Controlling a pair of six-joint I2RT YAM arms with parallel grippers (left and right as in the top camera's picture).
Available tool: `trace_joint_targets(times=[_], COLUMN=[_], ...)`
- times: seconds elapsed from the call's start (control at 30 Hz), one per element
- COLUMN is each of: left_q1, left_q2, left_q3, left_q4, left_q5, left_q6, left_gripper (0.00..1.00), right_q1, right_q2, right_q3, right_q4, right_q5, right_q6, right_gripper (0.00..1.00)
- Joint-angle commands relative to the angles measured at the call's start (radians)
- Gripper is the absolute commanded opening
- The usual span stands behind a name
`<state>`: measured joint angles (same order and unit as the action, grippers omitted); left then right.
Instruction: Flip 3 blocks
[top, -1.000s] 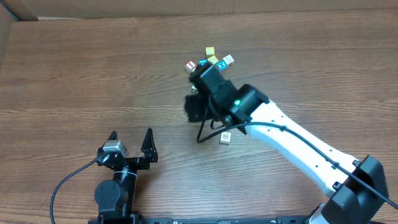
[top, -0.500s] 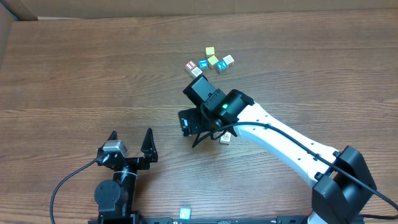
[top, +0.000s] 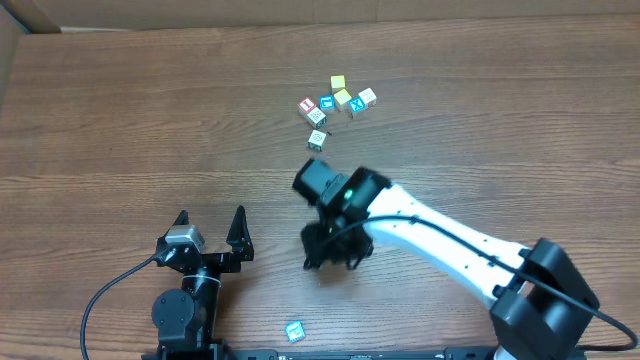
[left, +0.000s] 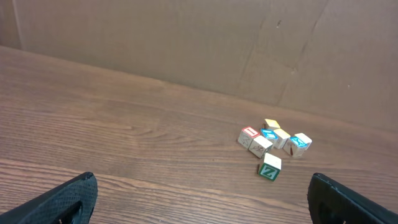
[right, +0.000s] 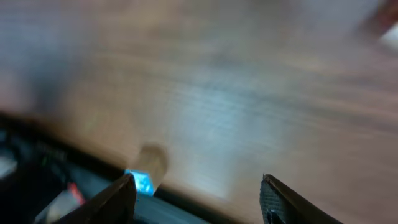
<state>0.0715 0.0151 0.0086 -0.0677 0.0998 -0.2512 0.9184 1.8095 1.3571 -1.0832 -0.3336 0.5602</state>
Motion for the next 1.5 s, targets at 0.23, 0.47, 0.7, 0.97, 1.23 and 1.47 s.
trace_joint_targets(times=[0.23,0.47,0.7,0.97,1.23,1.47], left_q1=[-0.006,-0.006,-0.006,-0.006,-0.006,-0.006], left_q2=[-0.009,-0.010,-0.009,-0.009,-0.009,-0.009], left_q3=[-0.004,-0.004,-0.004,-0.004,-0.004,-0.004], left_q4=[-0.003,-0.003,-0.003,-0.003,-0.003,-0.003], left_q5=[-0.003,-0.003,-0.003,-0.003,-0.003,-0.003], left_q6=[0.020,0.020,0.020,0.020,0.020,0.020], left_gripper=[1.00,1.00,1.00,1.00,1.00,1.00], right_q1=[0.263,0.313,0.309,0.308,0.311,0.250], right_q2=[-0.011,-0.008,0.050,0.055,0.074,0.204], right_q3=[-0.107,-0.116,-0.141,-0.140,-0.141,-0.125], right_q4=[0.124,0.136,0.169,0.207,0.215,0.197], right_q5=[0.038,0.168,0.092,-0.027,-0.035,-0.166], right_q6=[0.133,0.226,0.224,0.101,0.085,0.052], right_gripper=[0.82,0.89,0.84,0.68,0.73,0.56])
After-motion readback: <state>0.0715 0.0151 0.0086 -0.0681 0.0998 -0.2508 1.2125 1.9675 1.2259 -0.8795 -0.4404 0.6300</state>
